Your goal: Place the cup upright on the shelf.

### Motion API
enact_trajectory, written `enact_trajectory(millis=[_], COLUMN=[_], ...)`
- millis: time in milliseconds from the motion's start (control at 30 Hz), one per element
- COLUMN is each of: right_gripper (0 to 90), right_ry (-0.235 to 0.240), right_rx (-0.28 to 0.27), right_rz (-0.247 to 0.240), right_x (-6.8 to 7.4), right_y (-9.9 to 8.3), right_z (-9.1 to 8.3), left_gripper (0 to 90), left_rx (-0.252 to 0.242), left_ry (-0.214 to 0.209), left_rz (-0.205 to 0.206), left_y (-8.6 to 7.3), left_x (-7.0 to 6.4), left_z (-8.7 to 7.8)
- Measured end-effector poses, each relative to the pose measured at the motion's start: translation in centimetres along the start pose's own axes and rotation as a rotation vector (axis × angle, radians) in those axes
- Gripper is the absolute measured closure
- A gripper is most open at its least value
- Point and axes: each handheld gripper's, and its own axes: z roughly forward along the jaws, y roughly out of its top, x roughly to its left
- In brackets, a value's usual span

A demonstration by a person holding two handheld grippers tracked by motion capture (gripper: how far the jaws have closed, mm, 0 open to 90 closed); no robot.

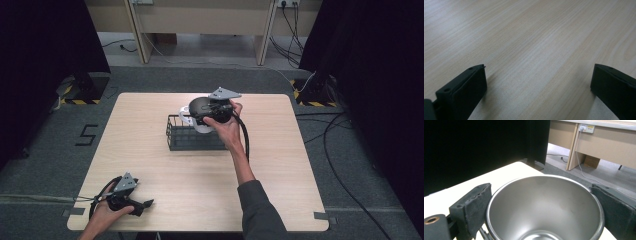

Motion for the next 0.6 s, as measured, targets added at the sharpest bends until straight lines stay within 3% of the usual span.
enact_trajectory(millis=[367,600], right_gripper=[6.5,6.4], right_ry=[0.009,0.013], right_rx=[0.008,0.041], right_rz=[0.004,0.010], right_x=[-0.1,-0.3], right_y=[-0.6,-1.6], right_z=[0.8,1.2], left_gripper=[0.0,0.0], left_rx=[0.001,0.001], left_ry=[-0.001,-0.001], left_rz=[0.001,0.001], left_y=[0.0,0.0], left_x=[0.0,0.0], left_z=[0.0,0.0])
